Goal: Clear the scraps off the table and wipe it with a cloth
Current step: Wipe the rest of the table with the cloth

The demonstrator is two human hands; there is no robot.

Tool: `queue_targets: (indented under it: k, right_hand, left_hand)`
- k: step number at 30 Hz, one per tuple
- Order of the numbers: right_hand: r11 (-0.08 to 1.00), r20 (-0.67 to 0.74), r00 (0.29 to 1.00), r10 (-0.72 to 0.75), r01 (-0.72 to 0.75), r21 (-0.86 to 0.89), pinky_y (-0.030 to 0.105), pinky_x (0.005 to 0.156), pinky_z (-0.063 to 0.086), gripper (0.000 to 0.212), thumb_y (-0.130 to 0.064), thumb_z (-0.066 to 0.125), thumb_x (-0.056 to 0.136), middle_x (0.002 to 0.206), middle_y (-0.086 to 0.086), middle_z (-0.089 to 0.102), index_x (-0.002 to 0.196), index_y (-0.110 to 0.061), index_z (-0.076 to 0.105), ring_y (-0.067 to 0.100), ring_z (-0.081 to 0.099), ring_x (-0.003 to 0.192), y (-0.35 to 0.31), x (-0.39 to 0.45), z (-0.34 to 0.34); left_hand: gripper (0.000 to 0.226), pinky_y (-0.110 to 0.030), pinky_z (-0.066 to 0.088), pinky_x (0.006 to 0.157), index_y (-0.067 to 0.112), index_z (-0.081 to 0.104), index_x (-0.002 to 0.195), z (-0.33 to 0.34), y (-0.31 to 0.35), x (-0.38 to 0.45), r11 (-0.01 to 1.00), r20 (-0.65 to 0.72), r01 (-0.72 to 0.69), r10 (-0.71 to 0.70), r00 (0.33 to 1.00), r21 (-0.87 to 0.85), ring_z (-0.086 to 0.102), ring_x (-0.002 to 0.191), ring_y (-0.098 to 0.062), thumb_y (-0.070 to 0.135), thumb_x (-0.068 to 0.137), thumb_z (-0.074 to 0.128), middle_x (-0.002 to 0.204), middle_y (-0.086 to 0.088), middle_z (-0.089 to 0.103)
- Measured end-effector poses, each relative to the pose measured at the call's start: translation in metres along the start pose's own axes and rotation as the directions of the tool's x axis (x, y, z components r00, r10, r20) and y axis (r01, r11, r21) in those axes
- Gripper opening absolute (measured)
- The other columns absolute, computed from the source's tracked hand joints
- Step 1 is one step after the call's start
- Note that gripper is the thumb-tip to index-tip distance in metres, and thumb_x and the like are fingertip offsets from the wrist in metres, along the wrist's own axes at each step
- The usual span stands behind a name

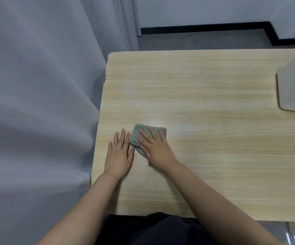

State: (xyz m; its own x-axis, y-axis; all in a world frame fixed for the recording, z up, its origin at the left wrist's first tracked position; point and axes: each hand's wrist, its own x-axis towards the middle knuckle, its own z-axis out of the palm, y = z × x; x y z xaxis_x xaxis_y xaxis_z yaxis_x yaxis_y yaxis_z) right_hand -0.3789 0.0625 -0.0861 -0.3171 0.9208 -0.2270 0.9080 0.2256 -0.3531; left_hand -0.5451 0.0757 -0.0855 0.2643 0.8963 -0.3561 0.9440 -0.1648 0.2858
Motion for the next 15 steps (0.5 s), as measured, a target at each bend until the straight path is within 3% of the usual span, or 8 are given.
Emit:
queue_targets:
  k: [2,4,7,10,12,15]
  right_hand:
    - [1.000,-0.023,1.000,0.019,-0.019,0.013,0.039,0.114,-0.009,0.066,-0.048,0.000,0.087,0.156,-0.008,0.015,0.148,-0.030,0.020,0.018,0.001,0.146,0.028,-0.010,-0.008]
    - [0.978,-0.087,0.975,0.204,-0.199,0.064,0.037,0.115,-0.008,0.058,-0.049,0.011,0.094,0.156,-0.008,0.016,0.148,-0.030,0.021,0.016,0.001,0.146,0.066,-0.029,-0.017]
    - [0.834,-0.194,0.813,0.549,-0.517,0.191,0.041,0.116,-0.003,0.046,-0.036,0.031,0.101,0.156,-0.002,0.019,0.145,-0.023,0.031,0.020,0.005,0.146,0.099,-0.057,-0.028]
    - [0.750,-0.222,0.717,0.661,-0.643,0.154,0.049,0.115,-0.004,0.048,-0.026,0.033,0.101,0.157,0.004,0.013,0.147,-0.018,0.026,0.028,0.002,0.146,0.077,-0.050,-0.021]
    - [0.806,-0.203,0.781,0.591,-0.582,0.110,0.049,0.114,-0.007,0.054,-0.023,0.038,0.100,0.158,0.006,0.006,0.149,-0.018,0.018,0.031,-0.002,0.145,0.043,-0.037,-0.011]
    - [0.971,-0.082,0.969,0.235,-0.230,0.065,0.045,0.112,-0.014,0.049,-0.028,0.029,0.101,0.158,0.002,0.006,0.149,-0.022,0.018,0.028,-0.004,0.145,-0.006,-0.020,0.004]
  left_hand:
    - [0.058,-0.041,0.002,0.117,0.018,0.004,0.151,0.000,-0.001,0.000,1.000,0.006,-0.009,0.009,1.000,0.016,-0.011,0.146,-0.019,0.035,0.101,0.028,0.158,0.001,-0.008]
    - [0.058,-0.041,0.001,0.117,0.018,0.002,0.151,0.000,-0.001,-0.001,1.000,0.006,-0.016,0.016,1.000,0.020,-0.012,0.145,-0.019,0.035,0.101,0.027,0.158,0.001,-0.009]
    - [0.057,-0.039,-0.001,0.117,0.018,0.001,0.151,-0.001,-0.001,-0.003,1.000,0.011,-0.015,0.015,1.000,0.009,-0.014,0.145,-0.018,0.034,0.101,0.025,0.158,0.002,-0.011]
    - [0.057,-0.039,-0.003,0.117,0.018,0.000,0.151,-0.001,-0.004,-0.003,0.999,0.009,-0.032,0.032,0.999,0.007,-0.015,0.145,-0.017,0.035,0.101,0.025,0.158,0.002,-0.012]
    - [0.057,-0.038,-0.002,0.117,0.019,0.001,0.151,-0.001,-0.006,-0.003,0.999,0.015,-0.043,0.043,0.999,0.014,-0.015,0.145,-0.017,0.035,0.101,0.025,0.158,0.002,-0.011]
    - [0.058,-0.036,-0.002,0.117,0.019,0.001,0.151,-0.002,-0.012,-0.003,0.997,0.029,-0.075,0.074,0.997,0.033,-0.014,0.145,-0.017,0.034,0.101,0.026,0.158,0.002,-0.012]
